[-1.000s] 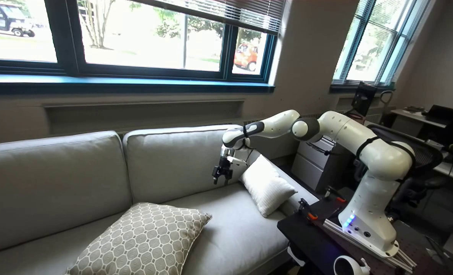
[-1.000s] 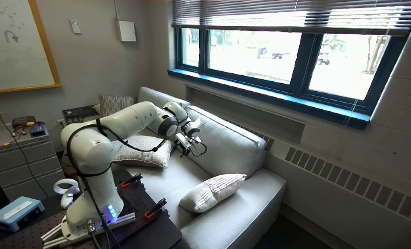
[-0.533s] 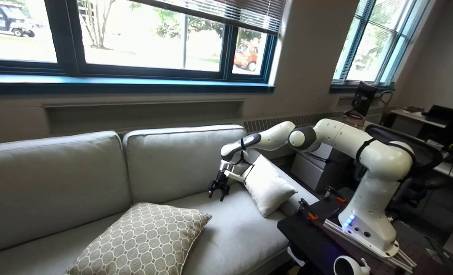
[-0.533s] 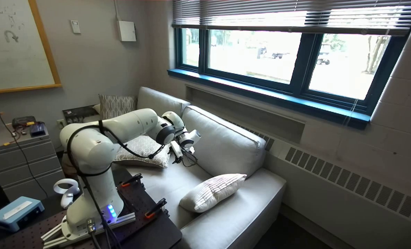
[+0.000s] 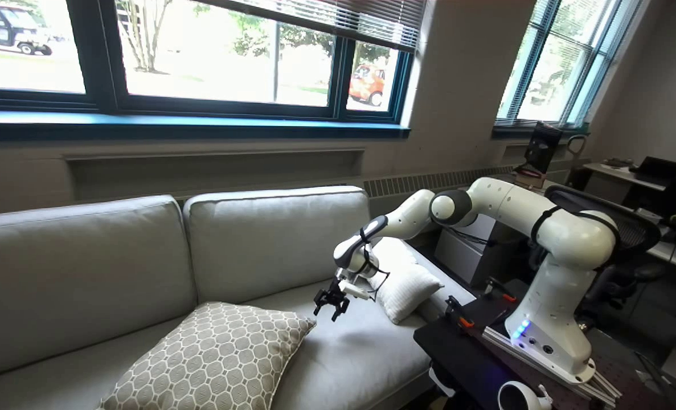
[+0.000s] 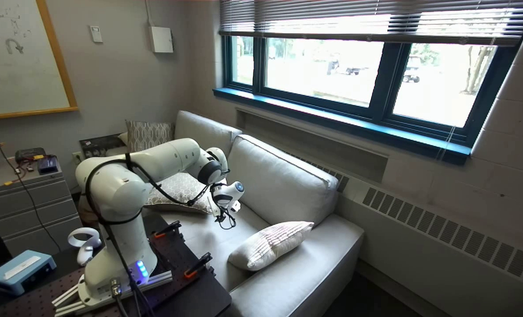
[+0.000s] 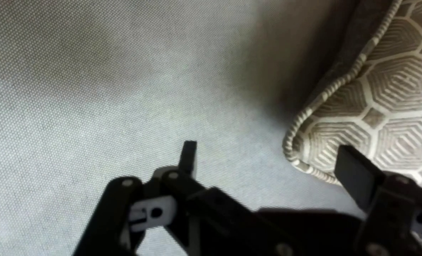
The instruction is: Move the pillows from the middle of the couch and set them against the armrest
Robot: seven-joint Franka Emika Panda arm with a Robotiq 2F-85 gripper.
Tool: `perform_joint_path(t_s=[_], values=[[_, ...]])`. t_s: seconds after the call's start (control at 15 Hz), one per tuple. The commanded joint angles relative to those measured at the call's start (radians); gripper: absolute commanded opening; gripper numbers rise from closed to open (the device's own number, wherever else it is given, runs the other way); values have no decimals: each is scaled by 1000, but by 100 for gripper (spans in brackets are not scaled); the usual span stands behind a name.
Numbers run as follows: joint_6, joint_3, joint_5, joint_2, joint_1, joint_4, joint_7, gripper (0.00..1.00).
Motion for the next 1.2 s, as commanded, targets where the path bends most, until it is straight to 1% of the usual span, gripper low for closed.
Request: perform_joint_path(t_s=[0.0, 0.2, 0.33, 0.47, 0.53, 0.67, 0.8, 0.93, 1.13], values=[[116, 69, 156, 0, -27, -76, -166, 100], [148, 124, 301, 0, -13, -91, -316, 100], [173, 153, 419, -1, 3, -93, -426, 100], [195, 157, 548, -2, 40, -78, -535, 100], [187, 152, 625, -4, 54, -64, -599, 100], [153, 116, 782, -11, 91, -40, -701, 100], [103, 54, 944, -18, 132, -21, -789, 100], [35, -25, 1098, -25, 169, -19, -854, 100], [-37, -150, 1278, -28, 223, -41, -898, 100]])
